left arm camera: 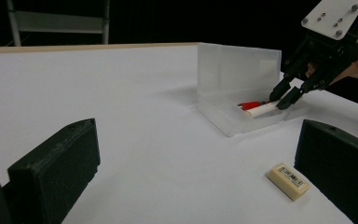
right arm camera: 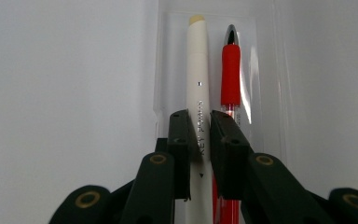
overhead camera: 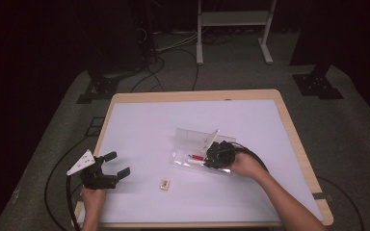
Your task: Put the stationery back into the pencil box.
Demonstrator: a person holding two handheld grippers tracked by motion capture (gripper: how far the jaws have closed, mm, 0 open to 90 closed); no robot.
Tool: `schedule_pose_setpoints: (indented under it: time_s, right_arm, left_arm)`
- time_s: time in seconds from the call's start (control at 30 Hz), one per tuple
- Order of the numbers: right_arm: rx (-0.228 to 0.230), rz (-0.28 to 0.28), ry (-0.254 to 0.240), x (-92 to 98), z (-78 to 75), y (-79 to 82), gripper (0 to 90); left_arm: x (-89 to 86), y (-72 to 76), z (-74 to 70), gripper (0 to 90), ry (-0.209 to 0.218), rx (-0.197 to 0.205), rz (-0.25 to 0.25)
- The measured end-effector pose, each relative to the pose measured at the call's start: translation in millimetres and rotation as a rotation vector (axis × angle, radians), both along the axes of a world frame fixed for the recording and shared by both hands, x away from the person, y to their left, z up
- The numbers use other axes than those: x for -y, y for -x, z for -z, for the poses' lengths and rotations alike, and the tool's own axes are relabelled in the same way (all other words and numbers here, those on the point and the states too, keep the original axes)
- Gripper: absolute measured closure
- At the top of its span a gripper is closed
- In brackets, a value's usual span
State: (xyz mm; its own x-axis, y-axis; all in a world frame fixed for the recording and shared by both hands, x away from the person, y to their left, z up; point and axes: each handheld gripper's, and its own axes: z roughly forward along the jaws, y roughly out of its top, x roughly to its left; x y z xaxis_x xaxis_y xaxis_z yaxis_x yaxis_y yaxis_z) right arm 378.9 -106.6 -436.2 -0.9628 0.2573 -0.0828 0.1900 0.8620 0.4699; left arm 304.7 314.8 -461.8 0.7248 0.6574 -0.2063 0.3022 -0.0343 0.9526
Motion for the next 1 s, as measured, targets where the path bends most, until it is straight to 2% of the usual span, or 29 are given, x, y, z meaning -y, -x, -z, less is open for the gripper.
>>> schedule_pose_setpoints:
  time_s: [0.23, 1.0]
  right_arm:
    - [-0.007, -0.011, 0.005, -1.5, 3.9, -1.5, 77.9]
    - [-0.022, 0.001, -0.004, 0.3, 5.8, -0.5, 77.1]
  left_arm:
    - [-0.2, -0.1, 0.0, 0.0, 0.001, -0.002, 0.000]
    - [0.0, 0.0, 0.0, 0.0, 0.000, 0.001, 0.000]
